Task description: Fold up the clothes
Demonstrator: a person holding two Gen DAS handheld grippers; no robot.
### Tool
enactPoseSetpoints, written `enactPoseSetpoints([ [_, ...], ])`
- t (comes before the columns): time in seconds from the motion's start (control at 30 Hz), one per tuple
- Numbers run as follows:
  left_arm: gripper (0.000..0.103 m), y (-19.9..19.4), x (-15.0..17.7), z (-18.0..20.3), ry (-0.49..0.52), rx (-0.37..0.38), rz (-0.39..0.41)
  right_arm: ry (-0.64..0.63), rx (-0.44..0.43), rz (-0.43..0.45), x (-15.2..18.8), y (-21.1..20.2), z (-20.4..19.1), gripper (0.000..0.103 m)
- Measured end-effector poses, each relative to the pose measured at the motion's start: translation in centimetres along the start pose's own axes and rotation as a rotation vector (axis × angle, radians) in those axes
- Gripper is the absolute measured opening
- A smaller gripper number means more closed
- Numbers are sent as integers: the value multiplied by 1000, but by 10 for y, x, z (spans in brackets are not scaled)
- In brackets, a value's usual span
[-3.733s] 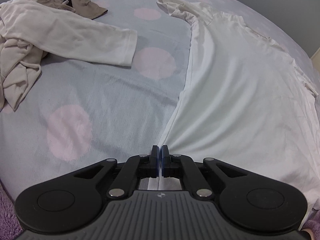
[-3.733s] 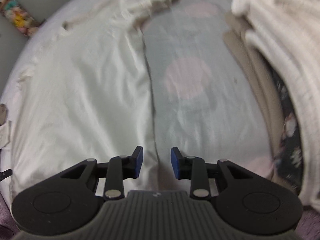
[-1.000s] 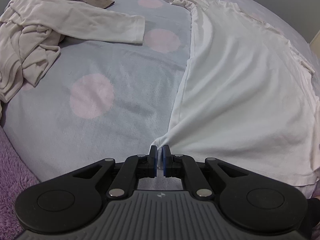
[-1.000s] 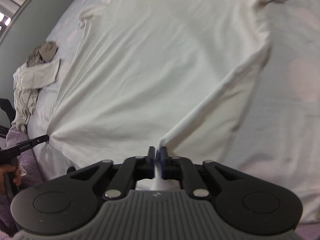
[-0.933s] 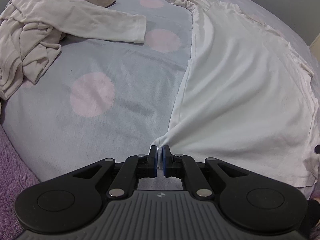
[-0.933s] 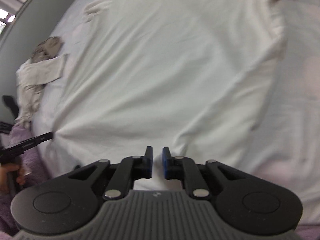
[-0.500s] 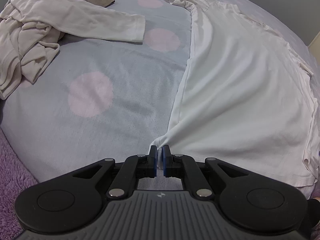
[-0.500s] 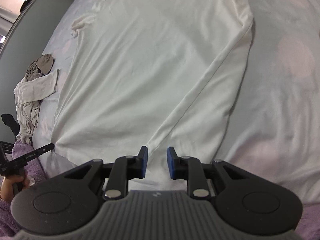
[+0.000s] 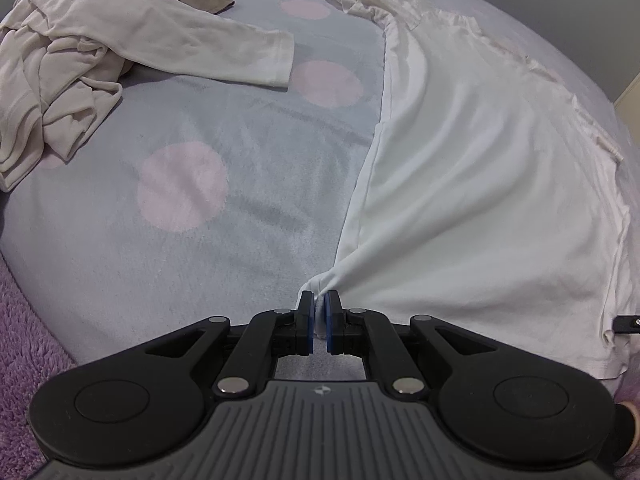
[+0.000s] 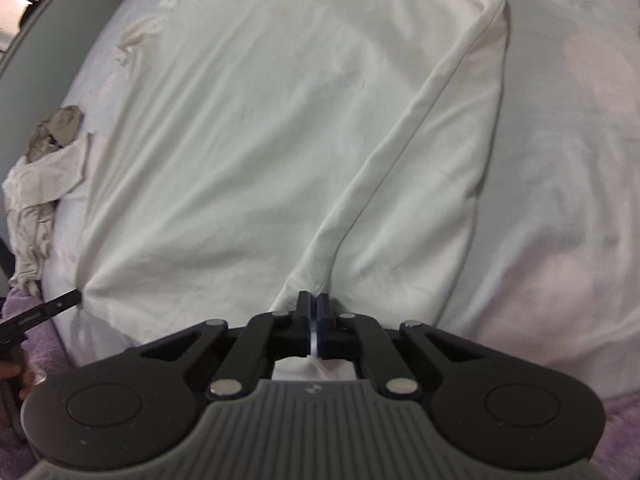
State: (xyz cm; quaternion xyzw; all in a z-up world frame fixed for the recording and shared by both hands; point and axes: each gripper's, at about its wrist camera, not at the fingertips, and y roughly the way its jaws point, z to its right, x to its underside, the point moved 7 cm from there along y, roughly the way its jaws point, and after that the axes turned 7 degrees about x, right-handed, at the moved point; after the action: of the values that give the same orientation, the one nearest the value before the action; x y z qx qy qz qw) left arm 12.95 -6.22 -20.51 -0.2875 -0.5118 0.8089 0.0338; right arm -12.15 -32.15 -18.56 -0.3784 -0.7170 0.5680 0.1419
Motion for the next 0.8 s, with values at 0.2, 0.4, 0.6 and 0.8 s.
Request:
enactPoseSetpoints([
  [0.2, 3, -38, -10, 14, -26, 108, 62, -50, 16, 71, 9, -81, 26, 2],
  [0.4, 3, -60, -12, 27, 13, 141, 35, -62, 174, 77, 24, -131, 84, 0],
  [0.6, 3, -26, 1, 17, 89, 21, -82, -1, 244, 18, 32, -96, 127, 0],
  [0.8, 3, 9, 8, 7, 111, -44, -175, -34, 223, 36, 15, -84, 117, 0],
])
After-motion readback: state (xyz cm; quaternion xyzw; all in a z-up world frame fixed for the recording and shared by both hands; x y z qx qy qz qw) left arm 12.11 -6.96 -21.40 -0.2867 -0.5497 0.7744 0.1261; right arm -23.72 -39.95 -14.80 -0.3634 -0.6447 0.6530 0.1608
